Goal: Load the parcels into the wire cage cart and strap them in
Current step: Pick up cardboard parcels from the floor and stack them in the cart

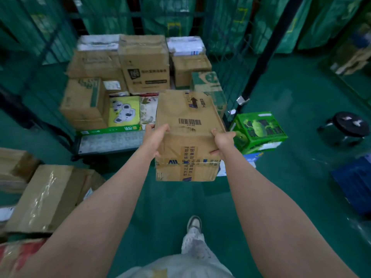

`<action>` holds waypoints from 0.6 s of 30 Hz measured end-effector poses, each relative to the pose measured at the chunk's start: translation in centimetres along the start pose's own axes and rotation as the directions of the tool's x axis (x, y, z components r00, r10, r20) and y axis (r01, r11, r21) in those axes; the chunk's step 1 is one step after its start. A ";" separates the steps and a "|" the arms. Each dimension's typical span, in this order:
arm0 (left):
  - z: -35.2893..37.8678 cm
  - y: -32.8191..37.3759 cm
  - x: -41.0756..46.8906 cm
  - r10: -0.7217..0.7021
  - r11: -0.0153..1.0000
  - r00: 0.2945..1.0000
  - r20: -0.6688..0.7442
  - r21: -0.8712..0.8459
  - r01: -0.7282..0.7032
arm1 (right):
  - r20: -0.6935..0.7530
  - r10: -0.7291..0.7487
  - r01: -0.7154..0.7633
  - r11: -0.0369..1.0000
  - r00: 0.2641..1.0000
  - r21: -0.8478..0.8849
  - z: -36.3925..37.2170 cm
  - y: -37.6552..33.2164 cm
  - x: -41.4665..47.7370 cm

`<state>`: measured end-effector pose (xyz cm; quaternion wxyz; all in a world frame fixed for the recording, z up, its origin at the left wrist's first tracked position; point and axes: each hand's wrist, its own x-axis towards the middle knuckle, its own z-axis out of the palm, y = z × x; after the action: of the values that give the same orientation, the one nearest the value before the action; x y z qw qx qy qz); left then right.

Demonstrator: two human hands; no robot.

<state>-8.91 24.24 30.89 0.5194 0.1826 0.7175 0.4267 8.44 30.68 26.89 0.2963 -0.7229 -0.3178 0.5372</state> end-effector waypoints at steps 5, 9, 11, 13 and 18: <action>-0.6 2.3 3.3 0.032 0.997 0.996 -0.087 -0.069 -0.038 | 0.067 -0.048 0.054 0.993 0.997 -0.101 3.1 -4.6 2.9; -0.7 4.3 5.9 0.023 0.991 0.983 -0.180 -0.125 -0.046 | 0.121 -0.073 0.091 0.984 0.990 -0.151 5.4 -7.9 5.4; -0.9 4.9 7.0 0.020 0.991 0.977 -0.212 -0.128 -0.048 | 0.160 -0.073 0.101 0.979 0.984 -0.174 6.6 -9.1 6.6; -1.2 5.3 7.8 0.007 0.990 0.972 -0.234 -0.137 -0.040 | 0.194 -0.073 0.114 0.971 0.978 -0.211 7.7 -10.0 7.3; -2.7 6.4 10.3 -0.018 0.982 0.956 -0.294 -0.183 -0.037 | 0.244 -0.085 0.152 0.950 0.966 -0.271 11.5 -11.9 9.2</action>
<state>-16.52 34.01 30.19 0.4196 0.0710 0.7427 0.5170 -2.32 46.27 27.81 0.1815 -0.6708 -0.4677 0.5463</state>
